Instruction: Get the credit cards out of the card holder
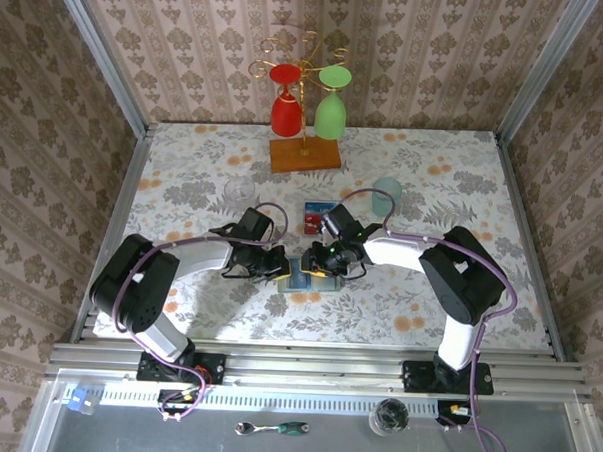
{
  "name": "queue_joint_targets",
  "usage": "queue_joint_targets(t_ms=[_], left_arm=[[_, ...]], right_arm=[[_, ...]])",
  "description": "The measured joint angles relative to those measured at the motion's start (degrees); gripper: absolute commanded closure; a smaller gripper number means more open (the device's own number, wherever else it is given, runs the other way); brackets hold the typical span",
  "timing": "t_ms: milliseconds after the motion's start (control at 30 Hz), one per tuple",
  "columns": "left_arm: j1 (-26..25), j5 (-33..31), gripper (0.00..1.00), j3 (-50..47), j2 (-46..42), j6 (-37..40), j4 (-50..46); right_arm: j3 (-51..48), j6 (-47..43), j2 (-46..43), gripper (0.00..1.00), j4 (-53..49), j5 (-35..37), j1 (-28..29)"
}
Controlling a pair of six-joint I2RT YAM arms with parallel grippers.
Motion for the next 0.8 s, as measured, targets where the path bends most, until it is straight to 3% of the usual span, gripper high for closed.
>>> queue_joint_targets(t_ms=[500, 800], left_arm=[[0.3, 0.5, 1.00, 0.0, 0.3, 0.2, 0.0], [0.3, 0.7, 1.00, 0.0, 0.3, 0.4, 0.0]], right_arm=[[-0.5, 0.1, 0.6, 0.69, 0.6, -0.2, -0.1], [-3.3, 2.6, 0.5, 0.74, 6.3, -2.2, -0.6]])
